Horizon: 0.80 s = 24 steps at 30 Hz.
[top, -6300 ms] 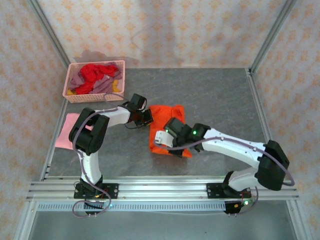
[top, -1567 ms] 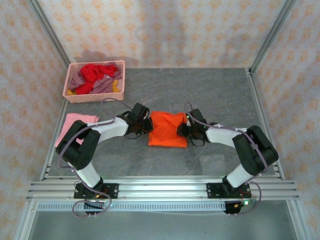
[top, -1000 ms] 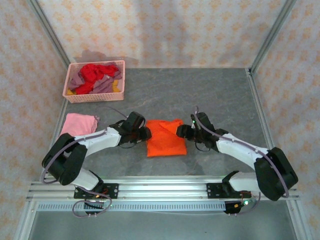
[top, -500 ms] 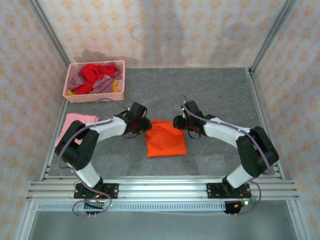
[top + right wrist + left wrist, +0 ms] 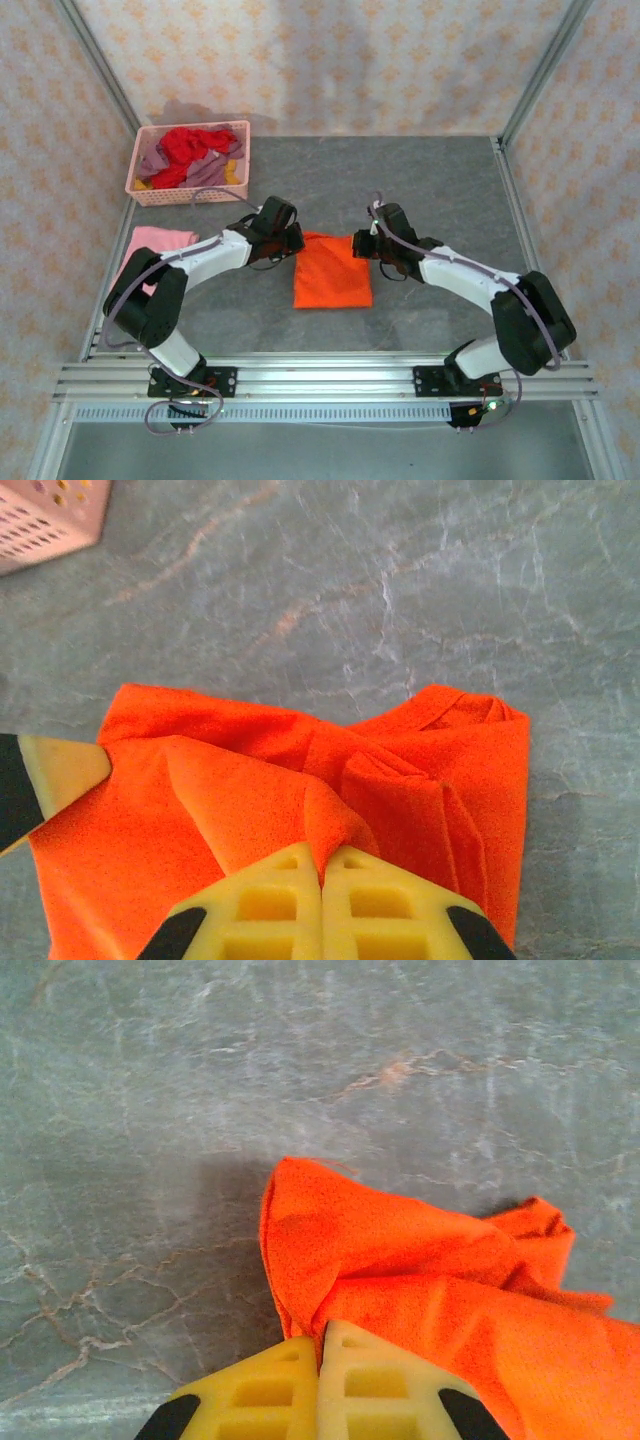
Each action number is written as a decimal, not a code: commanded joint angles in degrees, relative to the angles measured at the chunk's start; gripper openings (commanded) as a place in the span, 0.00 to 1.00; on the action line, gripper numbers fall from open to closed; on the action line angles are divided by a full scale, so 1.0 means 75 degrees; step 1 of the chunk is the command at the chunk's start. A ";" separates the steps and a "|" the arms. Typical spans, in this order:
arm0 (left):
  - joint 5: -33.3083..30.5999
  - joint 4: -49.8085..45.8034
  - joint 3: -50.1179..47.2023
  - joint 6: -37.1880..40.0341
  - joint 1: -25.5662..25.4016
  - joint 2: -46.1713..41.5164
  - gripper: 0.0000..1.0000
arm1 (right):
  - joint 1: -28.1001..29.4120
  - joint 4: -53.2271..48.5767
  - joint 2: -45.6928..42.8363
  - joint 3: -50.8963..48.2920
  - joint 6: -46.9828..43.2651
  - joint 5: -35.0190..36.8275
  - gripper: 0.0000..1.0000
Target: Fold and stack the t-shirts
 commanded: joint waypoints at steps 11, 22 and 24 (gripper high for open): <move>-0.0488 -0.0983 0.0893 0.0364 -0.0044 0.0229 0.38 | -0.0046 0.0812 0.0337 0.0113 -0.0090 0.0515 0.00; -0.0500 -0.0774 0.0871 0.0176 -0.0051 0.0592 0.37 | -0.0044 0.0902 0.0472 0.0109 -0.0039 0.0465 0.00; -0.0536 -0.0752 0.0870 0.0095 -0.0045 0.0705 0.37 | -0.0046 0.0910 0.0490 0.0150 -0.0031 0.0462 0.00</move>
